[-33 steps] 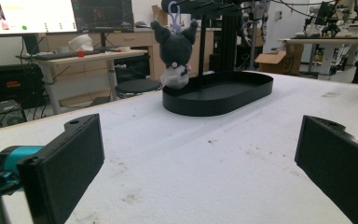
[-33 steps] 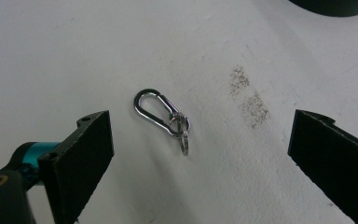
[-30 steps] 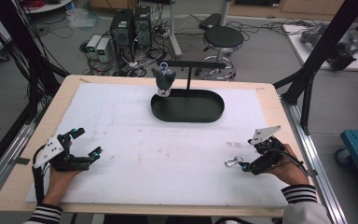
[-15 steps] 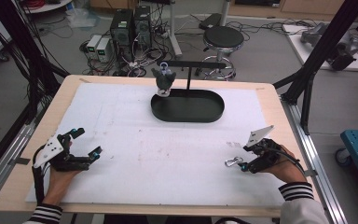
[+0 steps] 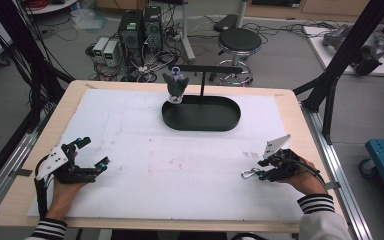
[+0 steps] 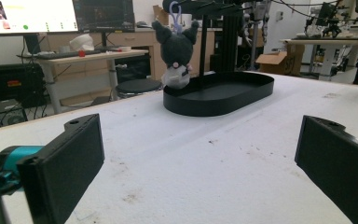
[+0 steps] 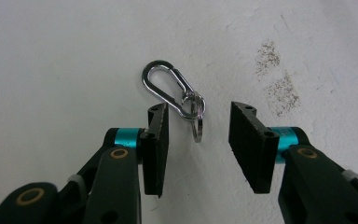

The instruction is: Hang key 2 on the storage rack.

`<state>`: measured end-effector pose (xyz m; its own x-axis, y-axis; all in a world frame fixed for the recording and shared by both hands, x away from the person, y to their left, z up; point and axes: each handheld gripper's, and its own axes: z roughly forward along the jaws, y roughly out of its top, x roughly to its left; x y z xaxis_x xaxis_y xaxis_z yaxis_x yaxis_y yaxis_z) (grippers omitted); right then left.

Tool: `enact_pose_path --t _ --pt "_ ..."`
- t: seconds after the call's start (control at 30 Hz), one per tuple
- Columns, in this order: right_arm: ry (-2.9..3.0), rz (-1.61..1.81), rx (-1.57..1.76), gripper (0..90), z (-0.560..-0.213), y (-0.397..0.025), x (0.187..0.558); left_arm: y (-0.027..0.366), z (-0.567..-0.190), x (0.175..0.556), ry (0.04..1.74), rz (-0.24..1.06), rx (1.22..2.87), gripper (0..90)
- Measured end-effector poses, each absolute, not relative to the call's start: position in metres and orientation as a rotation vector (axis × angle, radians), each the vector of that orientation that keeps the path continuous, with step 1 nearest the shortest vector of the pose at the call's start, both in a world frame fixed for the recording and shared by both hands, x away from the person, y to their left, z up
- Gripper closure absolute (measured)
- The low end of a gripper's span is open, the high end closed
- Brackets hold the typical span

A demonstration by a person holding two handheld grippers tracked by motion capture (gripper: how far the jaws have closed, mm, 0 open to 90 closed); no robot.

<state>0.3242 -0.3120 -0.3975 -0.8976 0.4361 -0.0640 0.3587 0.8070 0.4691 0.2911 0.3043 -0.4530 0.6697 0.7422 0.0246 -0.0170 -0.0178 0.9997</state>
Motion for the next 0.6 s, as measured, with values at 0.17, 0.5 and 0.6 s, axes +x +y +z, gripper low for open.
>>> enact_pose_path --t 0.17,0.5,0.6 --pt "2.838 0.668 0.61 64.7 -0.3988 -0.3105 0.325 0.3043 -0.453 0.2912 0.636 0.672 1.479 1.7" --pt "2.858 0.661 0.614 70.3 -0.4017 -0.3086 0.3282 0.3045 -0.4529 0.2912 0.636 0.673 1.48 1.7" --pt "2.86 0.657 0.614 74.0 -0.4014 -0.3085 0.3289 0.3044 -0.4529 0.291 0.636 0.673 1.481 1.7"
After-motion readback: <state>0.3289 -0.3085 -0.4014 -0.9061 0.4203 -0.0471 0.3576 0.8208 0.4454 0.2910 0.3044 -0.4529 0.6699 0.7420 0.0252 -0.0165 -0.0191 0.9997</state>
